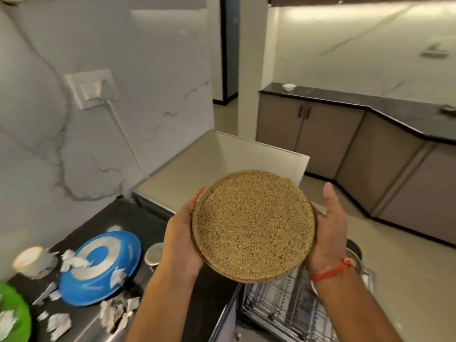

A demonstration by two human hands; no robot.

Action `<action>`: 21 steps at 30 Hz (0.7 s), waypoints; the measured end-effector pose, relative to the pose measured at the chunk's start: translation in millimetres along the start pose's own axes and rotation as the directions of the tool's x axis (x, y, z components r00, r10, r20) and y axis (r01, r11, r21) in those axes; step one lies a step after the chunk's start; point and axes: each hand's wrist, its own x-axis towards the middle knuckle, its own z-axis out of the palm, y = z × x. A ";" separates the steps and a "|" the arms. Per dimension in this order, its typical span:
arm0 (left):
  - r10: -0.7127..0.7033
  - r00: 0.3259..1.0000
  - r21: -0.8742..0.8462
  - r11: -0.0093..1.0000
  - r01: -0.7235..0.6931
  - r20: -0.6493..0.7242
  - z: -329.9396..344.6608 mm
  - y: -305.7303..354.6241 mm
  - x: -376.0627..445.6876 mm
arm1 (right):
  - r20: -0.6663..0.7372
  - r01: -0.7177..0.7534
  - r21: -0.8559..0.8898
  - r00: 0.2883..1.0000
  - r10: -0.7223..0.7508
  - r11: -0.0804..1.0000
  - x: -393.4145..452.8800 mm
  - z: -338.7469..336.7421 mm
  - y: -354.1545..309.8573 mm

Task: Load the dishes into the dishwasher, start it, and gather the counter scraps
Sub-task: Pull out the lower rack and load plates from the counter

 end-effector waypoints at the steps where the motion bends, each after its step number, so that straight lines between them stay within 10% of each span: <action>1: -0.028 1.000 0.015 1.000 0.027 0.014 5.2 -6.2 5.4 | -0.031 0.023 0.008 0.999 -0.023 1.000 -2.3 -5.5 -5.1; 21: -0.284 0.954 0.334 0.912 0.238 0.097 184.4 -193.3 49.5 | -0.369 0.299 -0.039 0.882 -0.292 0.954 -59.1 -163.3 -189.6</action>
